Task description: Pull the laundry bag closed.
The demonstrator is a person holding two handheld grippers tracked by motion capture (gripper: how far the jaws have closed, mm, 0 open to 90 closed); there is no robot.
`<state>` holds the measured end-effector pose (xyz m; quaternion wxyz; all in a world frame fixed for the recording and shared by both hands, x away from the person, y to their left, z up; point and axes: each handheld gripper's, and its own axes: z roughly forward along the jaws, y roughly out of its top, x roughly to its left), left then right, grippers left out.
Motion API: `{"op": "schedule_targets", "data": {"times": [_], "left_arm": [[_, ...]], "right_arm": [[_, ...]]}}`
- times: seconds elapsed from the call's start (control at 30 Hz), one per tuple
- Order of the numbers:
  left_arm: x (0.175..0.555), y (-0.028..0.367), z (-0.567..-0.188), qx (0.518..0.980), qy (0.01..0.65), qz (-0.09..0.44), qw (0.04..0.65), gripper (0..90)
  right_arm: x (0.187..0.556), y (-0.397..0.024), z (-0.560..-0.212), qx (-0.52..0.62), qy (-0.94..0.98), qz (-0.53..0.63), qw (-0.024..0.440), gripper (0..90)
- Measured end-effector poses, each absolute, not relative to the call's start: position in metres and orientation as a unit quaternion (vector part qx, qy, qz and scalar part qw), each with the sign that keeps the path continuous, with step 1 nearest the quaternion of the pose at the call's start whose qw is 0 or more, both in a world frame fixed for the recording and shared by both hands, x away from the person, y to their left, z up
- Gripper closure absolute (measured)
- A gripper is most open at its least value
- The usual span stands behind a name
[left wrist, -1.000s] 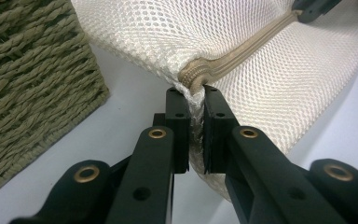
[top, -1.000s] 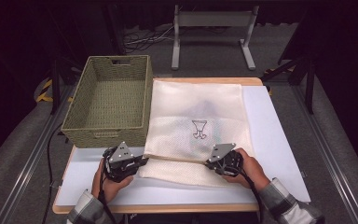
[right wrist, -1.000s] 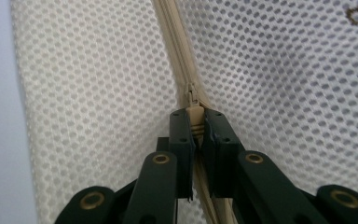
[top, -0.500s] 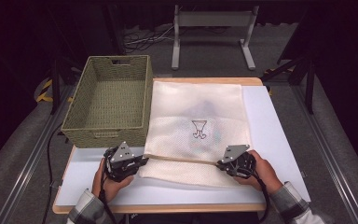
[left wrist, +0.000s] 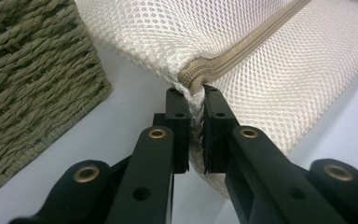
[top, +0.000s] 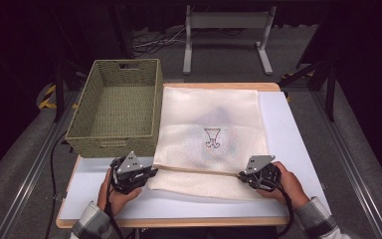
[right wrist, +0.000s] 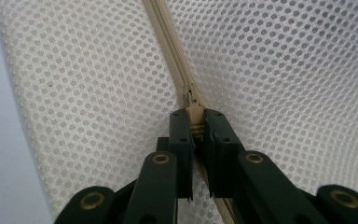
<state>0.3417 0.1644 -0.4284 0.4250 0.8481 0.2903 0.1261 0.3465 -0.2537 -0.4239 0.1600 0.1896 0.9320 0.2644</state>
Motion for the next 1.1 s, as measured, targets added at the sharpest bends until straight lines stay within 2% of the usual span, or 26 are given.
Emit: {"op": "schedule_targets", "data": {"times": [0.37, 0.5, 0.6, 1.1], "left_arm": [[0.343, 0.166, -0.429, 0.847, 0.289, 0.122, 0.428, 83.5], [0.343, 0.167, -0.429, 0.848, 0.289, 0.121, 0.428, 83.6], [0.343, 0.167, -0.428, 0.848, 0.288, 0.118, 0.429, 83.5], [0.343, 0.164, -0.430, 0.851, 0.286, 0.117, 0.424, 83.5]], "right_arm": [[0.344, -0.268, -0.423, 0.205, 0.929, 0.260, 0.164, 82.7], [0.343, -0.275, -0.422, 0.215, 0.926, 0.264, 0.163, 87.0], [0.343, -0.281, -0.422, 0.219, 0.924, 0.270, 0.158, 86.9], [0.343, -0.269, -0.422, 0.207, 0.930, 0.246, 0.178, 86.3]]}}
